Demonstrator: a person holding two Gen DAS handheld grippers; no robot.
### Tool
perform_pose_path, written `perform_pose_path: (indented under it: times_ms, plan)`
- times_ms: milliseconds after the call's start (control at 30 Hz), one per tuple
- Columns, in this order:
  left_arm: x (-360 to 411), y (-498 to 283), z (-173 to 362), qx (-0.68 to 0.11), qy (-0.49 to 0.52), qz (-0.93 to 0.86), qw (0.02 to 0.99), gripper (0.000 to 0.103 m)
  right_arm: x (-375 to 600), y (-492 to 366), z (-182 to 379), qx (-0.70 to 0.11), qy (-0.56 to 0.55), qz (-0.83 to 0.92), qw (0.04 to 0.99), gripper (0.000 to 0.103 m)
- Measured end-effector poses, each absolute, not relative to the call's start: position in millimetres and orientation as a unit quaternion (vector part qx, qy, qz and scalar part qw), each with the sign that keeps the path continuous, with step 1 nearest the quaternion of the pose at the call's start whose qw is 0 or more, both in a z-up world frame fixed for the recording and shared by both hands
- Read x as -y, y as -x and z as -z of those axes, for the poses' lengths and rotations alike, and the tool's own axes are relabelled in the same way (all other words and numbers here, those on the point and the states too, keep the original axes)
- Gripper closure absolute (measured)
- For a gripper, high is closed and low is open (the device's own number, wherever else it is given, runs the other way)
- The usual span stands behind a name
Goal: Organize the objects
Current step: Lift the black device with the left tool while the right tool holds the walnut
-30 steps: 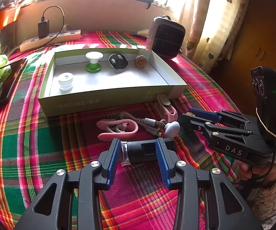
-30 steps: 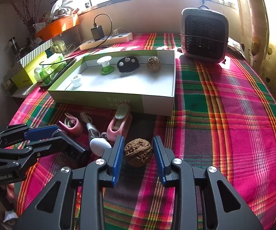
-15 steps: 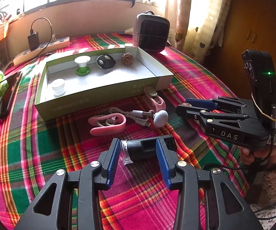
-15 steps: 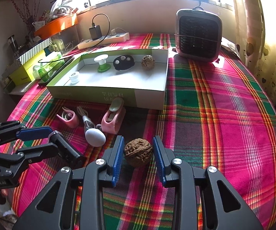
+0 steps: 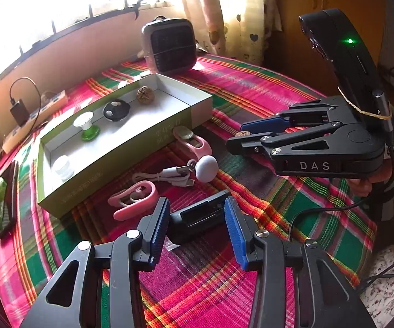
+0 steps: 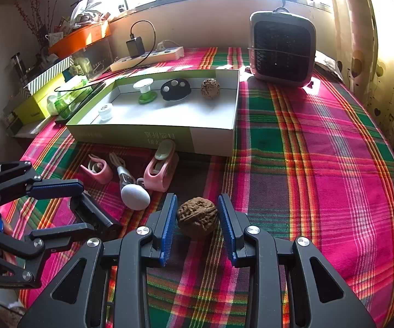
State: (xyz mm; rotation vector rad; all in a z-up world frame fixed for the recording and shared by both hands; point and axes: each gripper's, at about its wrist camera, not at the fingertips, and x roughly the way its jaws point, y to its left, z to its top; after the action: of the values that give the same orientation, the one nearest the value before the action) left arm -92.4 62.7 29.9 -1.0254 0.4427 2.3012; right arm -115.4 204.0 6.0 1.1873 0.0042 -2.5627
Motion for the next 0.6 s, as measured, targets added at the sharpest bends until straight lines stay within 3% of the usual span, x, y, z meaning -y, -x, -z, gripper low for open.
perform_pose_path:
  times_ms: [600]
  plan:
    - [-76.2, 90.5, -25.8, -0.24, 0.384, -0.839, 0.302, 0.062, -205.6, 117.0, -6.3, 0.003, -0.416, 0.895, 0.159, 0.07]
